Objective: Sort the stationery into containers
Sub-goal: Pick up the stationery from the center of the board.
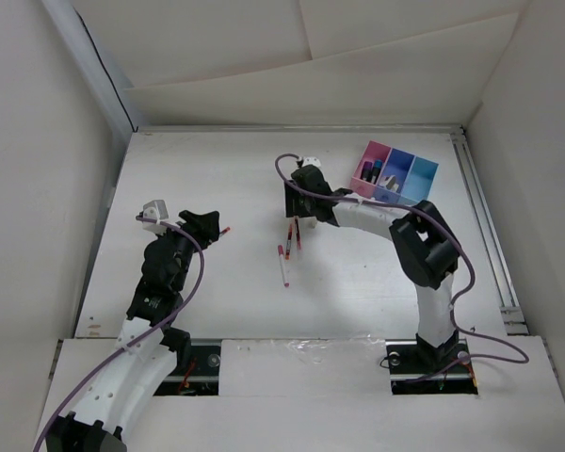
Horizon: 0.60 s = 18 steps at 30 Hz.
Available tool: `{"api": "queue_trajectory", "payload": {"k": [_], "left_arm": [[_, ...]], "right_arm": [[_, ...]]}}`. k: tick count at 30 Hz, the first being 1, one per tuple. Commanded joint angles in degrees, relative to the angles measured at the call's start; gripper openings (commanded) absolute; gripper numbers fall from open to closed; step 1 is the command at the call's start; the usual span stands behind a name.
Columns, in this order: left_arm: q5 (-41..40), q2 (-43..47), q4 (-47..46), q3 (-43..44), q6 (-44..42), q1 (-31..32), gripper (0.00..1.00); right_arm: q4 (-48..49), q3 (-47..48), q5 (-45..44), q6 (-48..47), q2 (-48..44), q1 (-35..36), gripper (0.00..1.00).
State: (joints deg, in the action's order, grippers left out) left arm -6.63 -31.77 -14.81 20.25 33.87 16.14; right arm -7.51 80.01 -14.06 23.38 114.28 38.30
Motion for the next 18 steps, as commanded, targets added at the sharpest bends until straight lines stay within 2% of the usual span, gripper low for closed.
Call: {"api": "queue_trajectory", "payload": {"k": [1,11,16,18], "left_arm": [[0.04,0.04,-2.86,2.07,-0.64,0.12,0.58],[0.04,0.04,-2.86,2.07,-0.64,0.12,0.58],[0.04,0.04,-2.86,2.07,-0.64,0.12,0.58],[0.04,0.04,-2.86,2.07,-0.64,0.12,0.58]], "right_arm": [[0.21,3.83,1.06,2.55,1.63,0.80,0.67],[0.21,6.29,2.29,5.80,6.57,-0.25,0.69],[0.21,8.23,1.77,5.80,8.94,-0.25,0.59],[0.21,8.76,1.76,5.80,9.55,-0.25,0.51]]}}
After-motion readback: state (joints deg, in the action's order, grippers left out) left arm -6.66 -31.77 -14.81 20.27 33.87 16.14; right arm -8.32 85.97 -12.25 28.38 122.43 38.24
